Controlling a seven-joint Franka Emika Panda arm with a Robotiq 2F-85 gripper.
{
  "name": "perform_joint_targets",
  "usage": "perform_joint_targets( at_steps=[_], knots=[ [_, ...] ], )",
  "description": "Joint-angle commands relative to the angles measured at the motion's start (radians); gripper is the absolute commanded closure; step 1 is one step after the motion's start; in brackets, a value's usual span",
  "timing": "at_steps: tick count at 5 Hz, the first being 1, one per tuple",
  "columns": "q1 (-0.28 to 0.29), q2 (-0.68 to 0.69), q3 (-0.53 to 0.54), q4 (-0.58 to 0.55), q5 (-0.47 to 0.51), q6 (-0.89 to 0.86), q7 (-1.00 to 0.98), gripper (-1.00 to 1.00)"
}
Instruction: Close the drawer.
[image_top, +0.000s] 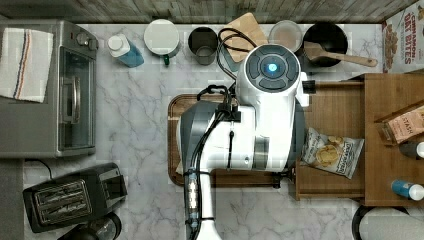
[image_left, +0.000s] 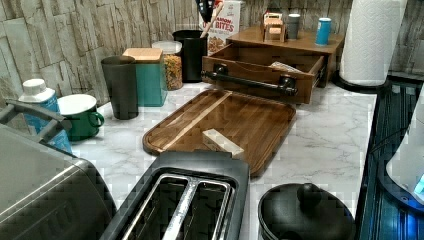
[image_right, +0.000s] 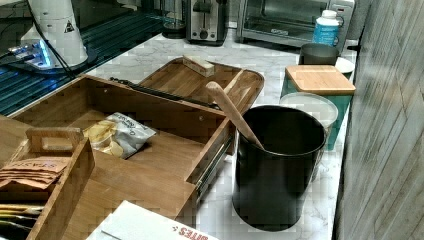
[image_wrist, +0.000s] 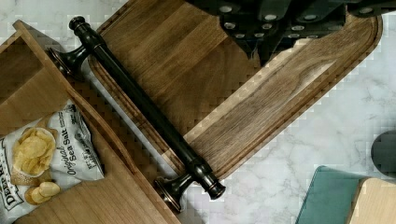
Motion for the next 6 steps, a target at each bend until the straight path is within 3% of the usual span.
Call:
perform_joint_targets(
  at_steps=[1,2,3,4,5,6],
  knots=[
    [-0.001,0.0,0.0,0.0,-0.01,0.0,0.0,1.0],
    [-0.001,0.0,0.0,-0.001,-0.01,0.0,0.0,1.0],
    [-0.004,-0.005,0.006,-0.118,-0.005,0.141,-0.132,1.0],
    [-0.046,-0.002,0.079,-0.209,-0.068,0.266,-0.213,1.0],
    [-0.005,0.051,0.055,-0.219,-0.105,0.287,-0.286,1.0],
    [-0.006,0.088,0.056,-0.246,-0.188,0.349,-0.376,1.0]
  ],
)
